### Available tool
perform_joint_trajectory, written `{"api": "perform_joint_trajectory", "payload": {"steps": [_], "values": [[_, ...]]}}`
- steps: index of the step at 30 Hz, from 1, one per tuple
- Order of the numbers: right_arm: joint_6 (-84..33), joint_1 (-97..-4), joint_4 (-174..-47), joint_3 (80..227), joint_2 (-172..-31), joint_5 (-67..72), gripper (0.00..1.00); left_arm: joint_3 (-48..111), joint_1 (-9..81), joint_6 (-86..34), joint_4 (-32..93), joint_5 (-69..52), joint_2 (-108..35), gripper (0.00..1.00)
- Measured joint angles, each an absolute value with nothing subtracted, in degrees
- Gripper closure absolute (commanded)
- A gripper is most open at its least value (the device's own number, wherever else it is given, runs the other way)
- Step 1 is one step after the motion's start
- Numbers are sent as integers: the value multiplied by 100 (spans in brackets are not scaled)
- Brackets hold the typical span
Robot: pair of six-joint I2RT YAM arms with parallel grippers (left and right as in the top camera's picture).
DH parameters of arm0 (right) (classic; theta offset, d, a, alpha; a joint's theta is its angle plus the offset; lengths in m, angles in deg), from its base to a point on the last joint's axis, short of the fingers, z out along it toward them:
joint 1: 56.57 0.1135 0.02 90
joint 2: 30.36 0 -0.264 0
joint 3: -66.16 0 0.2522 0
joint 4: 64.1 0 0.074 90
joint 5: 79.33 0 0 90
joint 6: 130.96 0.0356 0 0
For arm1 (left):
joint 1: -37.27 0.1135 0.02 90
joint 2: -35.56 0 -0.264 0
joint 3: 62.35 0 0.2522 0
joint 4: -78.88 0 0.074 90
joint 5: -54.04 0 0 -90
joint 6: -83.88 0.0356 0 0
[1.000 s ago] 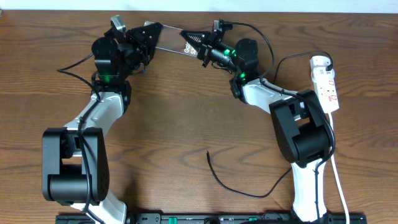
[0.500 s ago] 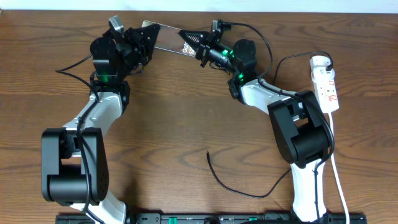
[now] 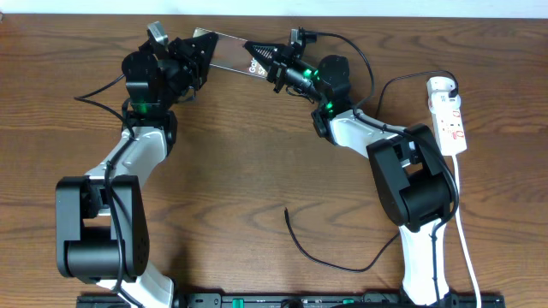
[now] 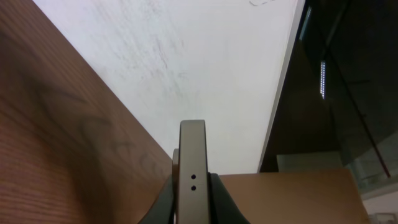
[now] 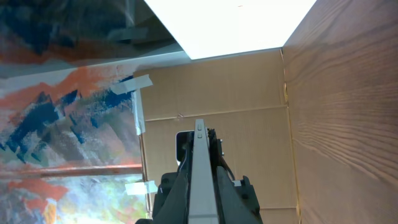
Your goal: Plug charger to phone and switch on socket
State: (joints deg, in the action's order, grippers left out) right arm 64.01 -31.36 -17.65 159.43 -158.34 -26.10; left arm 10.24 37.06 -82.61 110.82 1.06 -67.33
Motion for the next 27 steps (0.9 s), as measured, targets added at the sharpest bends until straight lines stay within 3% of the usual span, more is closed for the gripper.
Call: {"api": "perform_joint_trajectory", "payload": {"steps": [10, 16, 20, 24, 27], "values": [[6401, -3125, -1767, 15943, -15834, -2575, 99, 1024, 3713, -8261, 11082, 95, -6733, 93], [6517, -3083, -1798, 15943, -15836, -2527, 84, 1024, 3708, -8191, 11123, 67, -6733, 93], [6550, -3007, -1785, 15943, -15836, -2595, 65, 1024, 3715, -8090, 11132, -56, -6733, 92], [6644, -2963, -1715, 15945, -15834, -2549, 37, 1018, 3726, -7955, 11099, -91, -6733, 92], [6648, -2958, -1678, 15949, -15834, -2575, 23, 1011, 3723, -7900, 11075, -137, -6733, 92]]}}
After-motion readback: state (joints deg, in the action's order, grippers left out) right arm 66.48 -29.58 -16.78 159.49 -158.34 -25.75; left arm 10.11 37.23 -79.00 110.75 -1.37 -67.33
